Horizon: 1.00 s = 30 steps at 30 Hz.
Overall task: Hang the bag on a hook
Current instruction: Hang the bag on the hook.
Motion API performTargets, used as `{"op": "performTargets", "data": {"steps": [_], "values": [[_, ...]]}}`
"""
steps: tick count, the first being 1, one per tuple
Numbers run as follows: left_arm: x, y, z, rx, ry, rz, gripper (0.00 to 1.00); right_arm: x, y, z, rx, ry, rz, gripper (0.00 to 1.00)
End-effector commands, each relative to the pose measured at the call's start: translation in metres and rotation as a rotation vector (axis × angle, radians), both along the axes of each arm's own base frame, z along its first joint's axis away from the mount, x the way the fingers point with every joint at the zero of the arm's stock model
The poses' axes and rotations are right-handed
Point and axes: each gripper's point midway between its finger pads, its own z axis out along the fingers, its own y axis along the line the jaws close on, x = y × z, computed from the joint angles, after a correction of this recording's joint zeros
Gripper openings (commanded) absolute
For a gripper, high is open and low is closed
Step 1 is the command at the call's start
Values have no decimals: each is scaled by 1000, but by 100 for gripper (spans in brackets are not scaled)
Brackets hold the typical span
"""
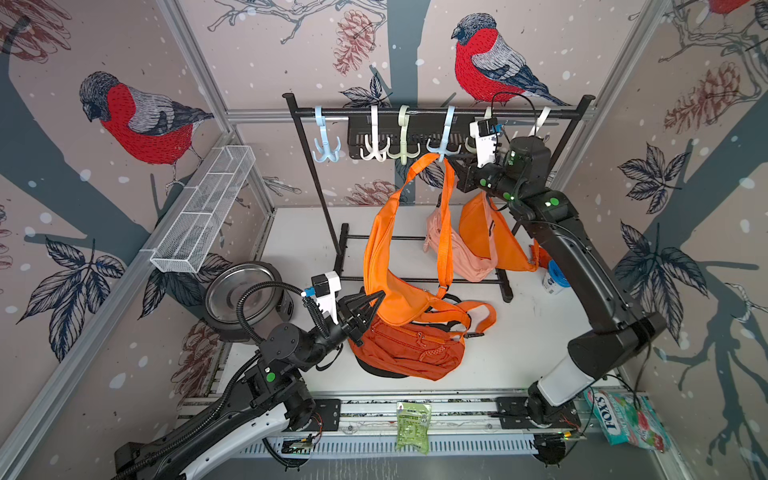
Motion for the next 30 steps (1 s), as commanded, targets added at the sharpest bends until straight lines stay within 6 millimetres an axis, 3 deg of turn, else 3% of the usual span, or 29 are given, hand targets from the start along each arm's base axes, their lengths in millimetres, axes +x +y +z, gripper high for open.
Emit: {"op": "performTargets", "data": {"steps": [1,3,6,11,15,19,22,25,30], "values": [[5,-3,-7,-22,29,3,0,-13,-15,21,5,-78,-83,24],[7,-12,-20,-1,60,-20,10,-26,-21,26,9,-106,-105,37],[11,-24,-37,47,105,-44,20,-44,-27,31,15,-134,-126,46],[18,-37,-54,108,146,-55,51,-69,-33,38,21,-165,-129,51],[21,-40,-60,130,155,-48,63,-84,-29,33,3,-170,-106,56],[23,-38,-60,145,165,-29,72,-96,-20,19,-34,-159,-80,63],[25,-33,-61,154,168,-3,77,-113,-17,11,-56,-163,-47,75],[27,-26,-56,138,157,28,77,-126,-6,-12,-112,-142,20,87],[28,-13,-49,120,110,85,77,-140,-2,-52,-182,-97,61,91]]}}
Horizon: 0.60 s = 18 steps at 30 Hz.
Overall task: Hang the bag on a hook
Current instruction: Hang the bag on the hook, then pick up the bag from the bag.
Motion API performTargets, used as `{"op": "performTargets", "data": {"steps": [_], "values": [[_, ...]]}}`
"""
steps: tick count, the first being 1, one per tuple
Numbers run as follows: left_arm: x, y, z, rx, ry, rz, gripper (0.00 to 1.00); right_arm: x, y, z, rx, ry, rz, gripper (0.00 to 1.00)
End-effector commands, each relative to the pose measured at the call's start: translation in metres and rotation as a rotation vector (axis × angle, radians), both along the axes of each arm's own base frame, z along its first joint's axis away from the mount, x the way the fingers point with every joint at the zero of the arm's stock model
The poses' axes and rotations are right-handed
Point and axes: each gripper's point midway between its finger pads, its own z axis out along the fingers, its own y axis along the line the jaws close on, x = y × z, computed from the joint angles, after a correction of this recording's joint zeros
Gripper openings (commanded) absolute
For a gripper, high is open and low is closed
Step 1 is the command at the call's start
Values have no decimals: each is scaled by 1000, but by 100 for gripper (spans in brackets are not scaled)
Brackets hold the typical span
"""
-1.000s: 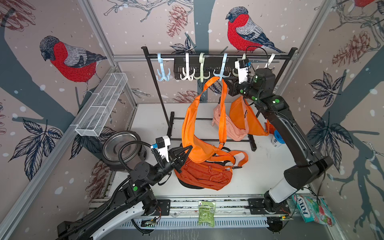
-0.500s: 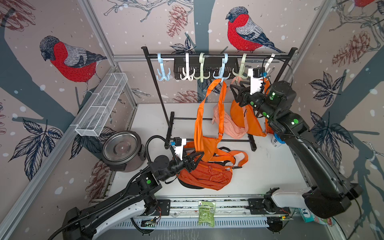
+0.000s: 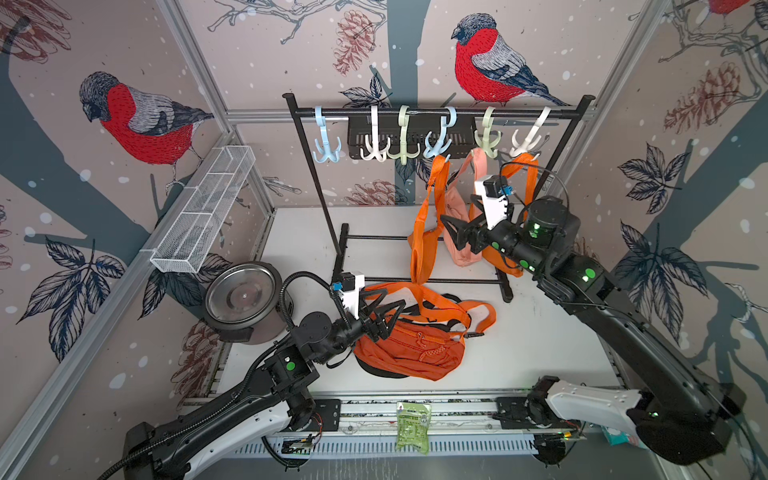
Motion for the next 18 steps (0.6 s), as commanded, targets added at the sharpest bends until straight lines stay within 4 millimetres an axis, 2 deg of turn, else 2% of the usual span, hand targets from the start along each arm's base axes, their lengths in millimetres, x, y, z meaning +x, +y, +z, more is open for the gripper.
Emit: {"op": "performTargets", "data": {"steps": [1,4,8,14,18], "values": [[5,9,5,-7,-35,58,77,-7,0,-17,-43,4,21,92],[10,16,5,-4,-34,103,77,-16,4,-43,-78,49,64,93],[20,31,0,-6,3,203,77,-36,17,-87,-172,120,148,96],[40,55,-18,21,124,380,79,-92,53,-154,-325,234,340,99],[50,60,-27,-4,202,389,80,-134,75,-202,-423,336,472,100]]}}
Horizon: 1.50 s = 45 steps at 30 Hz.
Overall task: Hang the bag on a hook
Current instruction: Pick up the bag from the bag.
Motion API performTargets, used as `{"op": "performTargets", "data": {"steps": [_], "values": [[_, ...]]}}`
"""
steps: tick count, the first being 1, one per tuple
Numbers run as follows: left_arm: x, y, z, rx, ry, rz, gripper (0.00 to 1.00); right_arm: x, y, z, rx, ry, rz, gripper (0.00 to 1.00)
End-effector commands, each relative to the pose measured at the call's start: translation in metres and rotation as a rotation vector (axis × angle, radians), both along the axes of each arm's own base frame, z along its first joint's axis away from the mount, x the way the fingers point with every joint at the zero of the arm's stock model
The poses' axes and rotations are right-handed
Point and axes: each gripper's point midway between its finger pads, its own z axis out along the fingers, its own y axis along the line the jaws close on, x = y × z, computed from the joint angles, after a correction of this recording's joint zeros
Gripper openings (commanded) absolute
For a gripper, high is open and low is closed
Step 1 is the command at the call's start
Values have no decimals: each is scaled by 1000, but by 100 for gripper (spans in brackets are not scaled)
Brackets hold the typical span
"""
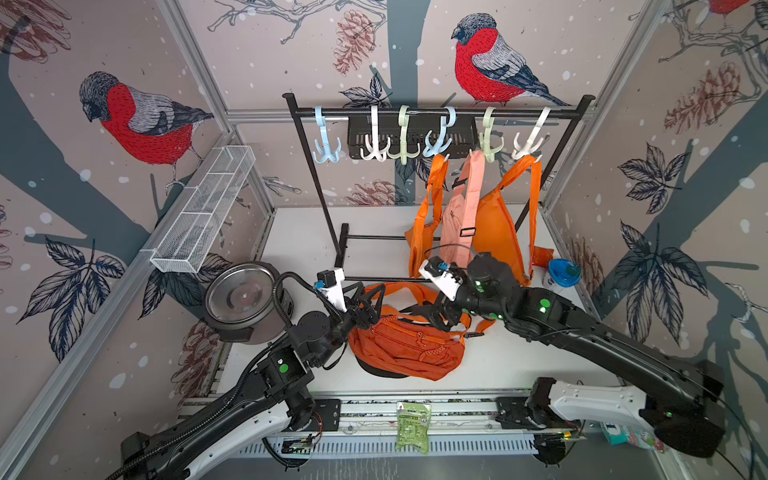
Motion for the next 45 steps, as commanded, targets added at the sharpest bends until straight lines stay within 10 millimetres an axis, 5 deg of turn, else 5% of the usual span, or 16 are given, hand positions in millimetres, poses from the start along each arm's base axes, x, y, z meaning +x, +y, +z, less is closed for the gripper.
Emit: {"op": "performTargets", "data": {"steps": [1,9,17,20,21,22,24,25,30,39,45], "values": [[10,9,-11,-61,92,37,80,-34,11,-37,-91,89,95,100],[26,15,-38,-150,208,18,80,-81,31,-114,-272,215,183,99],[25,24,-29,-163,178,49,80,-79,44,-176,-458,242,134,90],[22,30,-18,-172,140,63,80,-74,48,-186,-487,235,121,80],[21,33,-15,-172,128,69,80,-73,50,-186,-490,232,120,72],[19,35,-12,-175,116,73,80,-72,53,-184,-485,229,121,49],[17,38,-5,-184,89,74,80,-70,57,-176,-462,222,121,10],[14,39,0,-191,68,68,80,-73,59,-170,-439,230,142,3],[-4,45,36,-278,-87,16,81,-69,63,-119,-261,212,174,1],[-21,42,75,-266,-155,-55,83,-18,34,10,217,75,35,1],[-22,8,73,-224,-89,-215,84,6,8,60,369,-57,-81,2]]}}
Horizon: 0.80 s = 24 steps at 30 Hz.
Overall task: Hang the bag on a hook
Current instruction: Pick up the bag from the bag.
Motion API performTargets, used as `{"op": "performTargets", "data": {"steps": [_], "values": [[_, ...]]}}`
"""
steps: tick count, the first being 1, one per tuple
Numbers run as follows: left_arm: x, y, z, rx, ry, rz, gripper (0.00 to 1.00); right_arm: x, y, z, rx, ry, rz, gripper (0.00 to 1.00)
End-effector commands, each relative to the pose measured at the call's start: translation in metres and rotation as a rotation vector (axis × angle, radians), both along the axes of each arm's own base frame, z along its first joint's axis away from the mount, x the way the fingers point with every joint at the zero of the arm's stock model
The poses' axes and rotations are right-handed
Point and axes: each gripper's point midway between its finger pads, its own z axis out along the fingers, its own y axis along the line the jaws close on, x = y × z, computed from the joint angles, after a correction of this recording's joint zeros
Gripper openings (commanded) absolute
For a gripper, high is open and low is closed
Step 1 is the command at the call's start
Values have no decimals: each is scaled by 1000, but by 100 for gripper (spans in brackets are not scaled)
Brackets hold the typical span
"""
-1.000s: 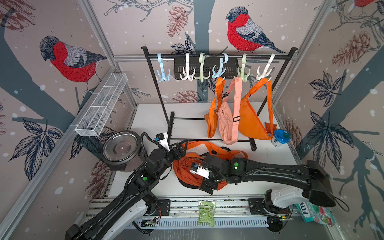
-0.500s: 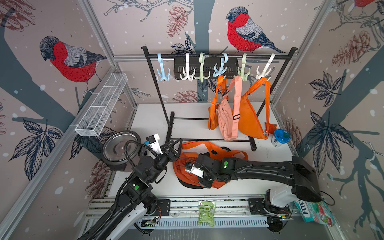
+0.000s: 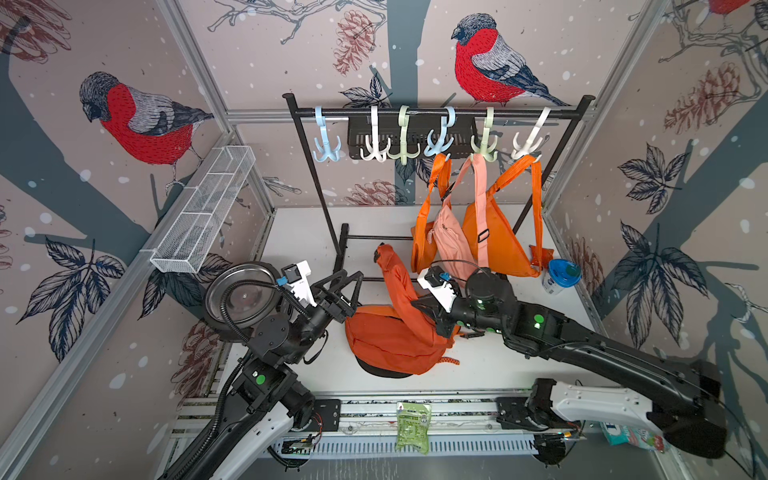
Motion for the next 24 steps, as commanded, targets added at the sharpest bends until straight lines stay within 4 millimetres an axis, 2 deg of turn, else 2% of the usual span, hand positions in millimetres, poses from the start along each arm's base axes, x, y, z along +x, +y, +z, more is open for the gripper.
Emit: {"op": "performTargets", "data": {"steps": [1,4,8,15,20,24], "values": [[-8,-27,-1,32,14,-154,85,18,-6,37,118,-83,-87,1],[-13,-50,-5,41,26,-287,93,22,-12,49,147,-115,-115,2],[-14,-72,-7,33,45,-394,94,21,-11,58,161,-135,-101,2],[-19,-105,-10,49,69,-510,94,17,2,52,132,-147,-70,2],[-14,-114,-15,36,97,-523,86,3,20,37,68,-168,-7,2],[-7,-112,-18,31,117,-488,75,-12,28,26,15,-179,51,2]]}}
